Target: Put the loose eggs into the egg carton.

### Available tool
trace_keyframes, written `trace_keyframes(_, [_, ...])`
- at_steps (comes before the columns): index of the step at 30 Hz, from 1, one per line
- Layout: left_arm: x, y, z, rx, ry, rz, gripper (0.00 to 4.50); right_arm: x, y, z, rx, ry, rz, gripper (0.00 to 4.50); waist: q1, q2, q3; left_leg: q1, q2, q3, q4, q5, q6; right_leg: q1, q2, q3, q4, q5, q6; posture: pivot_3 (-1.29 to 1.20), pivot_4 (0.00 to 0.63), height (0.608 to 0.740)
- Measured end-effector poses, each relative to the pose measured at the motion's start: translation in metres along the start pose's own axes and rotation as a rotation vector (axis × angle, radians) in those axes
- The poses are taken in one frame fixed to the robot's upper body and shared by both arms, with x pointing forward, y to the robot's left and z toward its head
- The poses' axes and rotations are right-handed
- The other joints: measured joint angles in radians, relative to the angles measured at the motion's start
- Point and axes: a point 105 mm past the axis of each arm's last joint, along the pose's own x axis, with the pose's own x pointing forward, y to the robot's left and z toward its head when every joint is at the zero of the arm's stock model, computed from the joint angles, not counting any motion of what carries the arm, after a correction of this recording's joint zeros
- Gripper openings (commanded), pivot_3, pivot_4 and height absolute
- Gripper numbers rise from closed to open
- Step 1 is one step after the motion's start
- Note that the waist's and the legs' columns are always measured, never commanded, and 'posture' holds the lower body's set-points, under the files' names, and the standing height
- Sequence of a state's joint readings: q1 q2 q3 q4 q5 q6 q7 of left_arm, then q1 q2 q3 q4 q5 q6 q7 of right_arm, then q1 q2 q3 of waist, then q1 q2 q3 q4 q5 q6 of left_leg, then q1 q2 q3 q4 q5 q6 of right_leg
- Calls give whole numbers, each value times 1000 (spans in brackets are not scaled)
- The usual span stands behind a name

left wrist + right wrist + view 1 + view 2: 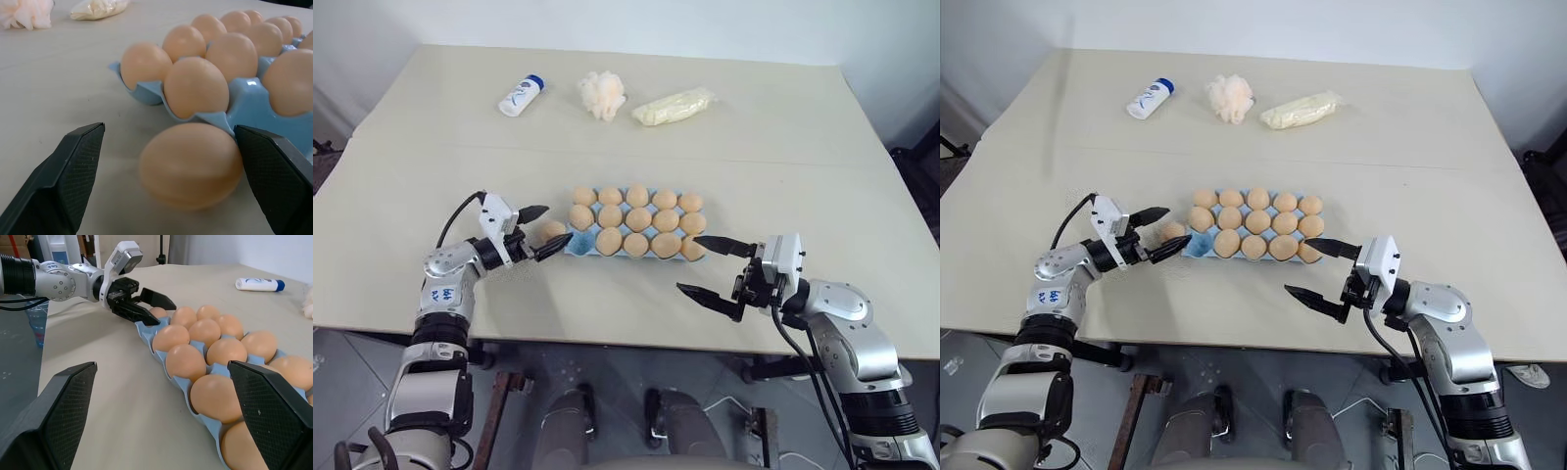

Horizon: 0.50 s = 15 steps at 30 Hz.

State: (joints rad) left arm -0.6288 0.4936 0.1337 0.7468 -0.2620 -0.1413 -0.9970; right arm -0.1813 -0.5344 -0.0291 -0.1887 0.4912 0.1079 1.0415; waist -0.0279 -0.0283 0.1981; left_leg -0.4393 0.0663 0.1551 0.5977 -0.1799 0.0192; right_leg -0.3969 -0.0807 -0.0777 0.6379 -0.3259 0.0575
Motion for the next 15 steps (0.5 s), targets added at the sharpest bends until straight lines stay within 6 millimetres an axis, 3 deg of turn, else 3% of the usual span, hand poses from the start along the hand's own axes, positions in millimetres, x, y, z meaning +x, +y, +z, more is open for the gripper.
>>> trace_keyframes(9, [-6,0,-4,-7,35,-27,4492,0,0,1,-1,1,-4,4500,0,0,0,0,0,0,0,0,0,0,0,0,0,0,0,0,150,740])
trace_keyframes(14, [5,-2,-3,-8,31,-47,4492,0,0,2,-3,1,-8,4500,3,0,0,0,0,0,0,0,0,1,-1,0,0,0,0,0,150,740])
trace_keyframes(15, [7,-2,-3,-7,29,-50,4304,0,0,2,-3,1,-9,4500,3,0,0,0,-1,0,0,0,0,1,-1,0,0,0,0,0,150,740])
